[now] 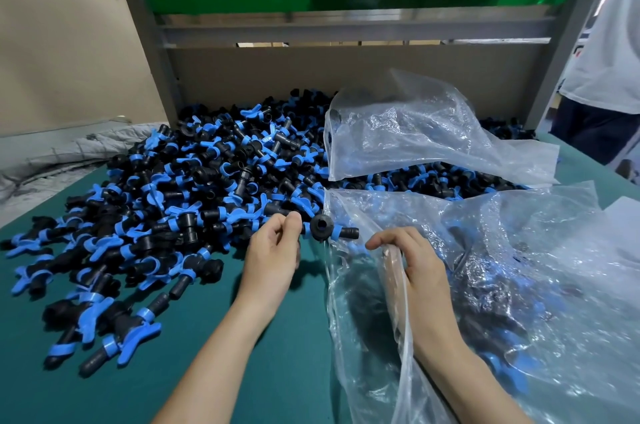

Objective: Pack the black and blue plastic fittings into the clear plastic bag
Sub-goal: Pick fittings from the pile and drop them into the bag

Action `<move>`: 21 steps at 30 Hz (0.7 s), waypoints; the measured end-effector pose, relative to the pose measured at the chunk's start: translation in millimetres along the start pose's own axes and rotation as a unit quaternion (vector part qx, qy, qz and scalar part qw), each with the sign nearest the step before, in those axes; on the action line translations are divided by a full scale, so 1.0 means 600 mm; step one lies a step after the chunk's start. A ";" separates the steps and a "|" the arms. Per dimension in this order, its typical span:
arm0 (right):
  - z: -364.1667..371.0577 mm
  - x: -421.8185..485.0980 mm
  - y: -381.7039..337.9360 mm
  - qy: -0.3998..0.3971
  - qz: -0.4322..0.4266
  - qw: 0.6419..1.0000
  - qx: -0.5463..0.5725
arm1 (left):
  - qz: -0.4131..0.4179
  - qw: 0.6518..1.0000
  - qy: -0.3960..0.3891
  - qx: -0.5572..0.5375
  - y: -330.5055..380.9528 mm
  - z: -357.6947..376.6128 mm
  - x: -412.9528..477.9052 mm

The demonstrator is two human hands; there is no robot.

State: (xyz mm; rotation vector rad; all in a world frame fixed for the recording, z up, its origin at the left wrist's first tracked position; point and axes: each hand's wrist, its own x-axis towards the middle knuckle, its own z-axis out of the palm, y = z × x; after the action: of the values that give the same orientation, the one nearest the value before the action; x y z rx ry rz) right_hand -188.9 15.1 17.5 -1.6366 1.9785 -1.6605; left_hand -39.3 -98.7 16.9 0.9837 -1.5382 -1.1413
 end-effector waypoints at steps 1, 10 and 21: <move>0.000 0.000 0.000 0.000 -0.002 1.000 0.001 | -0.002 1.000 0.001 -0.002 0.000 0.000 0.000; 0.005 0.000 0.001 0.007 -0.014 1.000 -0.006 | -0.086 0.990 -0.029 -0.112 0.001 -0.003 0.007; -0.001 0.002 -0.034 0.092 -0.122 0.986 -0.067 | -0.093 0.971 -0.196 -0.096 0.026 0.056 -0.031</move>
State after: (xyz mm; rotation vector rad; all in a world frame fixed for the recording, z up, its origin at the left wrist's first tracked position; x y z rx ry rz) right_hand -176.9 18.0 33.6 -1.9038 2.0875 -1.8598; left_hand -68.5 -70.4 23.9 0.8149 -1.6242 -1.6639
